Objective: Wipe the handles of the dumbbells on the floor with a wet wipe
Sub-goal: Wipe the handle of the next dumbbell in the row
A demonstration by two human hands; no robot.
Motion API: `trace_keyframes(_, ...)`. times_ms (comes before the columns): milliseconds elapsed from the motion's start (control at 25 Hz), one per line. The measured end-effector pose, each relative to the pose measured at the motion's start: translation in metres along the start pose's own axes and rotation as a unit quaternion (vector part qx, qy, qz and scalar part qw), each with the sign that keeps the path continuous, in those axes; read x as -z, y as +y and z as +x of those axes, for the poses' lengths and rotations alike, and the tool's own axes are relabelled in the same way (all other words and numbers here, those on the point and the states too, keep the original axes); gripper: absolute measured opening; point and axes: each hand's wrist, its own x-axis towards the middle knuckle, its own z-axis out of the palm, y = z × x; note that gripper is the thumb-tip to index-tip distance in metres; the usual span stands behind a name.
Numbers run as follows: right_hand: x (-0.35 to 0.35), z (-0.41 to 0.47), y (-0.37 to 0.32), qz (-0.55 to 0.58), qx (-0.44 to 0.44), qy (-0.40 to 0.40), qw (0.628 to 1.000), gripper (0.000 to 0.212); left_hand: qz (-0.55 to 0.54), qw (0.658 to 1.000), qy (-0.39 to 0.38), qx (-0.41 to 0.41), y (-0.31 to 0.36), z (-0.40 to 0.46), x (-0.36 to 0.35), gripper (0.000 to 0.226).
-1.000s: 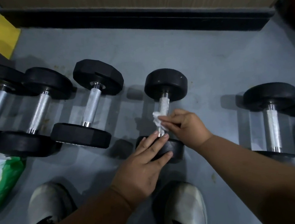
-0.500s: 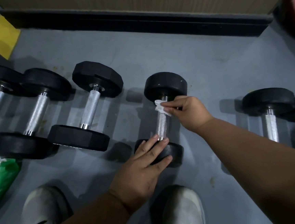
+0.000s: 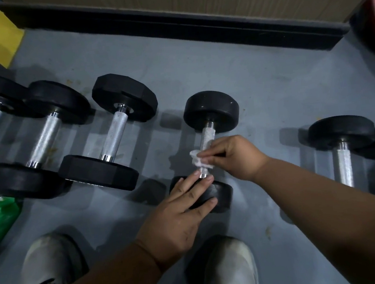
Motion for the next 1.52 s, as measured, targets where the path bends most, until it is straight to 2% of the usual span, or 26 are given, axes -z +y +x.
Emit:
trace_keyframes(120,0.000,0.011,0.002,0.055,-0.066,0.104,0.991,0.017,-0.002,1.000,0.007,0.003,-0.002,-0.001,0.000,0.037)
trace_keyframes(240,-0.014,0.009,-0.001,0.108,-0.087,0.160,0.977,0.017,-0.009,1.000,0.005,0.005,-0.004,-0.002,0.001,0.036)
trace_keyframes(320,-0.023,-0.001,-0.002,0.092,-0.058,0.135,0.985,0.017,-0.010,1.000,0.001,0.002,-0.006,-0.004,0.002,0.036)
trace_keyframes(480,-0.024,-0.013,-0.003,0.098,-0.035,0.003,0.995,0.016,-0.002,1.000,0.008,-0.020,-0.012,-0.004,0.005,0.035)
trace_keyframes(600,-0.014,-0.006,-0.003,0.057,-0.017,-0.042,0.997,0.017,-0.006,1.000,0.018,-0.020,-0.012,-0.004,0.004,0.034)
trace_keyframes(680,-0.007,0.001,-0.002,0.059,-0.033,-0.015,0.998,0.019,-0.010,1.000,0.017,-0.019,-0.013,-0.005,0.004,0.035)
trace_keyframes(840,-0.004,0.016,0.000,0.105,-0.074,0.106,0.986,0.018,-0.016,0.999,0.018,-0.021,-0.017,-0.007,0.006,0.037)
trace_keyframes(1000,-0.016,0.016,-0.003,0.116,-0.085,0.160,0.977,0.018,-0.020,0.999,0.017,-0.022,-0.018,-0.009,0.009,0.041)
trace_keyframes(1040,-0.018,0.013,-0.005,0.136,-0.091,0.158,0.974,0.019,-0.021,0.999,0.021,-0.023,-0.018,-0.008,0.010,0.040)
trace_keyframes(1120,-0.020,0.003,-0.007,0.171,-0.093,0.099,0.976,0.019,-0.022,0.999,0.024,-0.021,-0.017,-0.007,0.010,0.038)
trace_keyframes(1240,-0.022,-0.009,-0.011,0.117,-0.057,-0.022,0.991,0.018,-0.021,0.999,0.027,-0.027,-0.018,-0.006,0.014,0.037)
trace_keyframes(1320,-0.020,-0.007,-0.009,0.080,-0.032,-0.062,0.994,0.018,-0.018,0.999,0.030,-0.031,-0.020,-0.007,0.016,0.037)
trace_keyframes(1400,-0.014,0.002,-0.007,0.056,-0.028,-0.056,0.996,0.019,-0.013,0.999,0.029,-0.028,-0.021,-0.009,0.017,0.040)
trace_keyframes(1520,-0.006,0.020,-0.006,0.070,-0.076,0.058,0.993,0.019,-0.010,0.999,0.031,-0.020,-0.024,-0.012,0.016,0.041)
